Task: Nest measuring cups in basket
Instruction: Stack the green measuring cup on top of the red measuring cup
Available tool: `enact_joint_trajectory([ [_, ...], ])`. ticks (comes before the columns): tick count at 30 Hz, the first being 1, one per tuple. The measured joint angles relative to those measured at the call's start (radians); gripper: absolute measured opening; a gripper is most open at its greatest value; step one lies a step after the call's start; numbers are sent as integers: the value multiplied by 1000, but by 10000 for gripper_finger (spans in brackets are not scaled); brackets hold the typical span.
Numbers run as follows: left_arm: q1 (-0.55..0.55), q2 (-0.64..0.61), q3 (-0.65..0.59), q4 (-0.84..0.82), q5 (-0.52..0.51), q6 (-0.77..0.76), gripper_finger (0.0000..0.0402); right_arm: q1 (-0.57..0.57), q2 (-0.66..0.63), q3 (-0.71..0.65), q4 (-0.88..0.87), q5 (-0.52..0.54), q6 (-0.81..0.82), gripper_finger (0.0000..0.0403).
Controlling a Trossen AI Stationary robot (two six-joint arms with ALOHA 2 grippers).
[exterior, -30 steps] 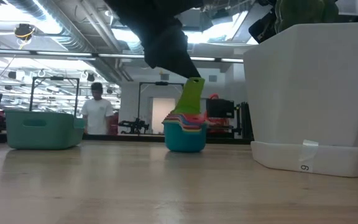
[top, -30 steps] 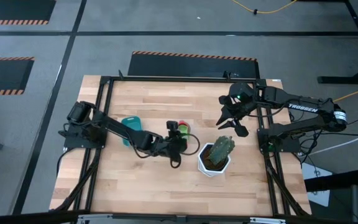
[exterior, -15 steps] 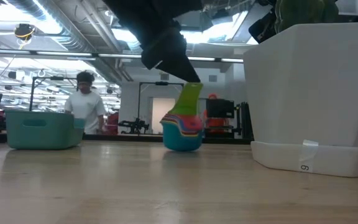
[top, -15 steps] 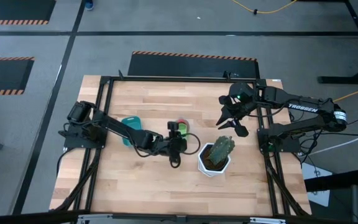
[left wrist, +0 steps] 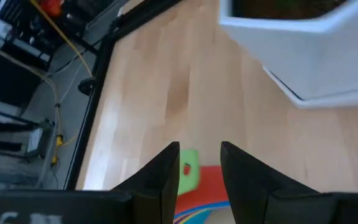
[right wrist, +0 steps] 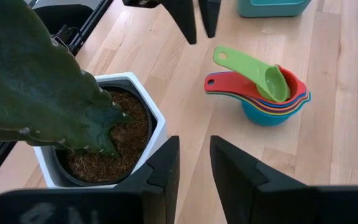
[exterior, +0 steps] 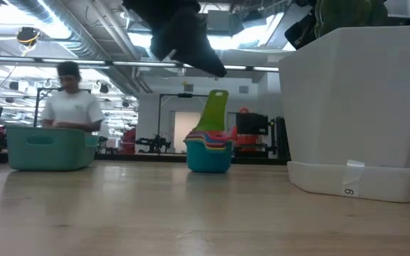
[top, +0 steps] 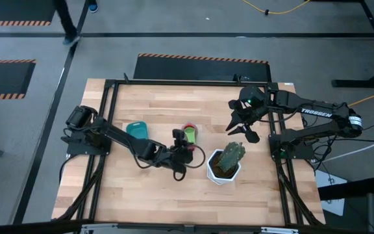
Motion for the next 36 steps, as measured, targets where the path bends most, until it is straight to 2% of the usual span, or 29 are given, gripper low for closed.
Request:
enact_joint_trajectory([
  [12, 23, 11, 0, -34, -6, 37, 110, 0, 0, 0, 1, 0, 0, 94],
  [21, 56, 11, 0, -33, 82, 36, 110, 0, 0, 0, 1, 0, 0, 94],
  [36, 48, 11, 0, -39, 83, 37, 110, 0, 0, 0, 2, 0, 0, 94],
])
